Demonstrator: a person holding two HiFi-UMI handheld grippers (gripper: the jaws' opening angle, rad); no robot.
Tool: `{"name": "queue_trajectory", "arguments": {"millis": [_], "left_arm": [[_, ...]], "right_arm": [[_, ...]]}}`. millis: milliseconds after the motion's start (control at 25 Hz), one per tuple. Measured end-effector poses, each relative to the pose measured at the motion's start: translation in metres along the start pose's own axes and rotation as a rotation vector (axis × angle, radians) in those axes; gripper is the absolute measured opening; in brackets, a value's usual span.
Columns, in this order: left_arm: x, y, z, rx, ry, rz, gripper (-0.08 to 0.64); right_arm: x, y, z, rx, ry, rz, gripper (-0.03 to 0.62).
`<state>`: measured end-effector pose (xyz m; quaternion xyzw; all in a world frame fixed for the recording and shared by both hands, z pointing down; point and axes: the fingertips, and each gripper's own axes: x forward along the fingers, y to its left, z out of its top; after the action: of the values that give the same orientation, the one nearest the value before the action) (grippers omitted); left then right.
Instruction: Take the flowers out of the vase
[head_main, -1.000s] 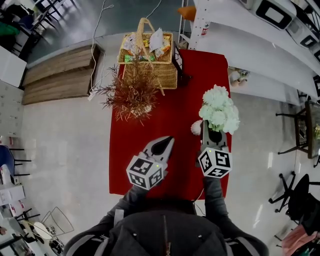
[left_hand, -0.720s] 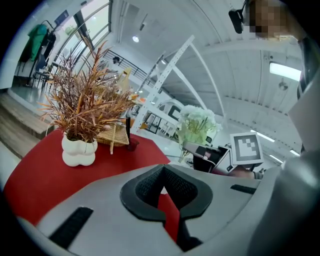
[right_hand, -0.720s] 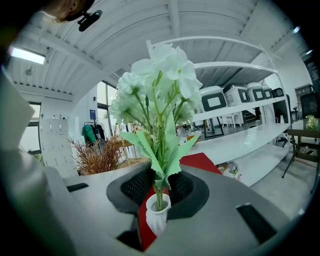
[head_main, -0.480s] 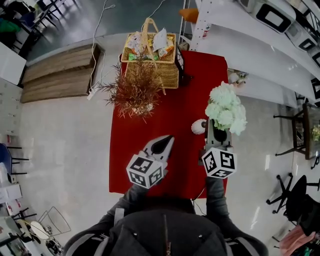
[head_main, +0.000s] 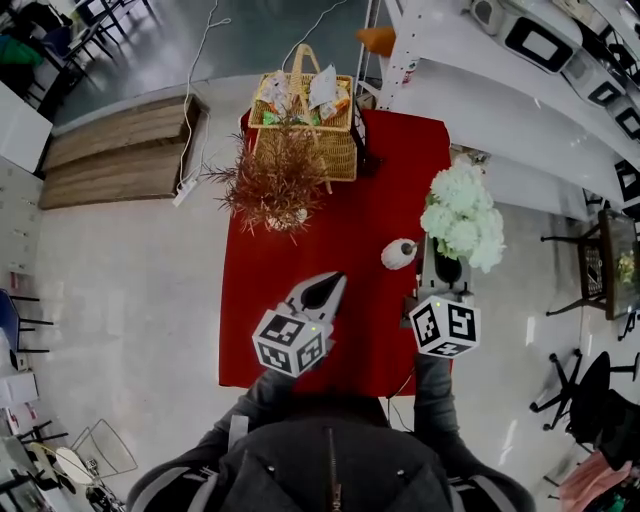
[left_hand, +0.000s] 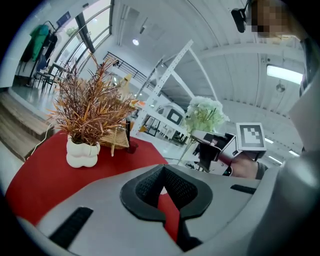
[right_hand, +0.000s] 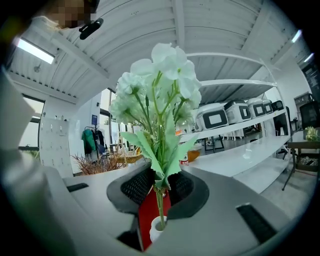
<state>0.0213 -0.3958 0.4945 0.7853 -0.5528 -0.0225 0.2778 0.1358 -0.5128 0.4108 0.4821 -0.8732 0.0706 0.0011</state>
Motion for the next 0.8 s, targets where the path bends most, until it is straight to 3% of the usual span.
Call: {"name": "queue_trajectory", "arguments": {"millis": [800], "left_arm": [[-0.021, -0.021, 0.01, 0.023, -0.042, -0.048, 0.008]], "right_arm": [[-0.027, 0.027, 0.062, -0.036, -0.131, 0.029, 0.072]]}}
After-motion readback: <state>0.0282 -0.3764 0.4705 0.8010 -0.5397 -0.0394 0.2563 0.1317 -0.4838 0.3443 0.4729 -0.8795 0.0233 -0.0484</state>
